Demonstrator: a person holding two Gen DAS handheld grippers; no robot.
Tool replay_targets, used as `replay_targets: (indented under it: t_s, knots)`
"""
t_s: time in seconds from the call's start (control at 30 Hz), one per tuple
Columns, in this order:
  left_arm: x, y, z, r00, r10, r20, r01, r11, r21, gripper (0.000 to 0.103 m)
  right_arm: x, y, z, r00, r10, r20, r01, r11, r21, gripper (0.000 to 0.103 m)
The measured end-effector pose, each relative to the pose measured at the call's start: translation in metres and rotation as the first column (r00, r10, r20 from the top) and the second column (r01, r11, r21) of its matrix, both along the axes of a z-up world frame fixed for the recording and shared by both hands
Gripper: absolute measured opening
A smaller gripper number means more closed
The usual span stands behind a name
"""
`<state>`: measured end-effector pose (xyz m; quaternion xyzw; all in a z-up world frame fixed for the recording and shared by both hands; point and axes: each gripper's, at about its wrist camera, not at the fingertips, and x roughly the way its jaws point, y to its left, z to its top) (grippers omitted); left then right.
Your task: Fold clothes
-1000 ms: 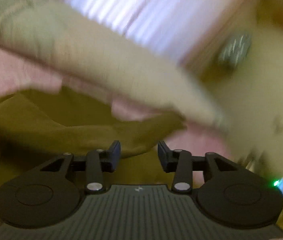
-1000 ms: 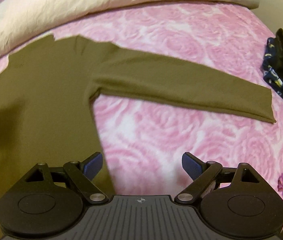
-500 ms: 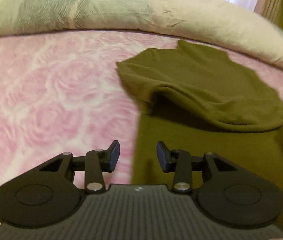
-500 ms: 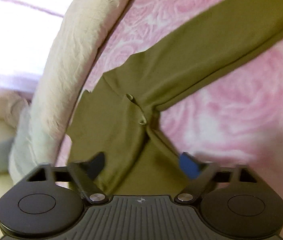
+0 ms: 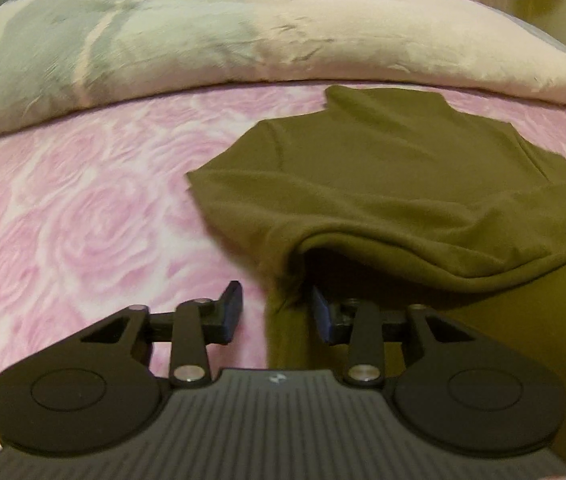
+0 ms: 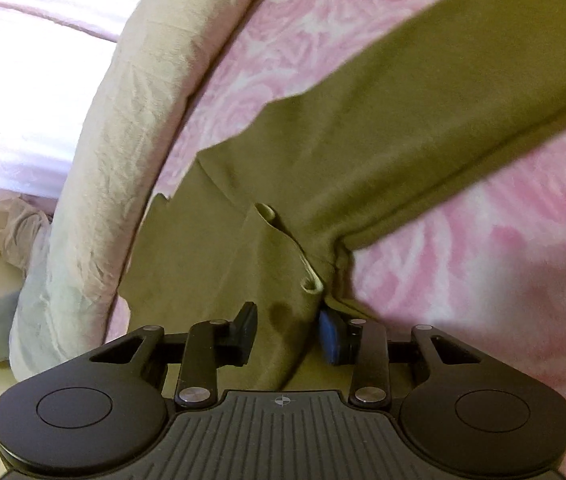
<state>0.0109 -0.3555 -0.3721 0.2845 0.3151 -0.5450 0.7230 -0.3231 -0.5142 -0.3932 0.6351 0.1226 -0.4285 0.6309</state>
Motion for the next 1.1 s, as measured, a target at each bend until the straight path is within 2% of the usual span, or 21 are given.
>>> replay_targets:
  t_s: [0.03, 0.1, 0.13, 0.2, 0.3, 0.37, 0.47, 0.57, 0.63, 0.67, 0.7, 0.73, 0.77, 0.83, 0.87, 0.9, 0.93, 0.97, 1.0, 1.03, 1.1]
  knots:
    - [0.0, 0.001, -0.001, 1.0, -0.009, 0.016, 0.009, 1.0, -0.002, 0.011, 0.003, -0.002, 0.002, 1.0, 0.015, -0.009, -0.015, 1.0, -0.012, 0.011]
    - [0.001, 0.003, -0.003, 0.998, -0.026, 0.048, 0.026, 1.0, -0.006, 0.008, 0.008, -0.005, 0.007, 0.998, 0.046, -0.03, -0.048, 0.998, -0.047, 0.011]
    - [0.001, 0.005, -0.004, 0.997, -0.035, 0.065, 0.035, 0.999, -0.008, 0.008, 0.011, -0.007, 0.012, 0.997, 0.059, -0.039, -0.062, 0.995, -0.075, 0.003]
    - [0.001, 0.007, -0.007, 0.994, -0.052, 0.097, 0.053, 0.999, -0.012, 0.008, 0.008, -0.005, 0.032, 0.998, 0.058, -0.035, -0.064, 0.975, -0.214, 0.003]
    - [0.001, 0.01, -0.012, 0.987, -0.083, 0.135, 0.084, 0.996, -0.003, 0.009, -0.001, 0.001, 0.058, 0.998, 0.046, -0.038, -0.057, 0.915, -0.399, 0.002]
    - [-0.003, 0.009, -0.022, 0.982, -0.115, 0.153, 0.111, 0.993, 0.038, 0.009, -0.004, -0.004, 0.042, 0.992, 0.049, -0.118, -0.085, 0.943, -0.321, 0.002]
    - [-0.006, 0.004, -0.024, 0.978, -0.121, 0.169, 0.115, 0.992, 0.048, 0.009, -0.006, -0.01, 0.008, 0.973, 0.073, -0.219, -0.113, 0.978, -0.176, 0.003]
    - [0.001, 0.006, -0.022, 0.988, -0.089, 0.126, 0.085, 0.996, 0.034, 0.012, -0.003, -0.008, 0.012, 0.972, 0.09, -0.218, -0.143, 0.961, -0.238, 0.003]
    - [0.001, 0.007, -0.023, 0.987, -0.085, 0.134, 0.081, 0.996, 0.033, 0.016, -0.003, -0.006, 0.026, 0.984, 0.077, -0.158, -0.125, 0.939, -0.32, 0.003]
    - [0.001, 0.008, -0.022, 0.987, -0.08, 0.137, 0.076, 0.997, 0.033, 0.018, -0.002, -0.005, 0.031, 0.982, 0.074, -0.174, -0.13, 0.93, -0.343, 0.003]
    - [0.001, 0.008, -0.02, 0.989, -0.071, 0.133, 0.066, 0.997, 0.037, 0.021, 0.0, -0.006, 0.03, 0.97, 0.076, -0.229, -0.153, 0.927, -0.341, 0.003]
    - [0.002, 0.008, -0.017, 0.991, -0.058, 0.124, 0.053, 0.998, 0.043, 0.022, 0.003, -0.01, 0.024, 0.952, 0.097, -0.29, -0.183, 0.94, -0.287, 0.003]
    - [0.003, 0.008, -0.013, 0.993, -0.044, 0.11, 0.039, 0.998, 0.047, 0.025, 0.002, -0.014, 0.016, 0.943, 0.118, -0.313, -0.193, 0.956, -0.22, 0.003]
    - [0.007, 0.012, -0.004, 0.997, -0.013, 0.082, 0.009, 0.999, 0.045, 0.026, -0.007, -0.011, 0.016, 0.952, 0.101, -0.29, -0.166, 0.963, -0.21, 0.003]
    - [0.009, 0.015, 0.002, 0.997, 0.004, 0.079, -0.007, 0.999, 0.041, 0.026, -0.011, -0.009, 0.016, 0.957, 0.09, -0.277, -0.151, 0.966, -0.209, 0.006]
    - [0.01, 0.018, 0.007, 0.997, 0.021, 0.076, -0.024, 0.999, 0.039, 0.025, -0.014, -0.007, 0.021, 0.954, 0.066, -0.293, -0.135, 0.966, -0.222, 0.014]
    - [0.012, 0.022, 0.014, 0.997, 0.036, 0.07, -0.038, 0.999, 0.032, 0.025, -0.016, -0.004, 0.026, 0.949, 0.04, -0.314, -0.12, 0.964, -0.238, 0.036]
    - [0.012, 0.024, 0.02, 0.997, 0.047, 0.065, -0.049, 0.999, 0.017, 0.021, -0.017, -0.001, 0.031, 0.942, 0.014, -0.334, -0.104, 0.962, -0.254, 0.058]
    - [0.012, 0.025, 0.026, 0.997, 0.054, 0.059, -0.054, 0.999, -0.005, 0.014, -0.018, 0.002, 0.037, 0.941, 0.0, -0.338, -0.102, 0.953, -0.286, 0.058]
    - [0.009, 0.024, 0.032, 0.998, 0.05, 0.049, -0.049, 0.998, -0.029, 0.012, -0.018, 0.006, 0.043, 0.941, -0.012, -0.338, -0.103, 0.942, -0.32, 0.058]
    - [0.003, 0.017, 0.037, 1.0, 0.017, 0.023, -0.015, 0.998, -0.059, 0.011, -0.011, 0.003, 0.05, 0.949, 0.055, -0.309, -0.165, 0.925, -0.341, 0.058]
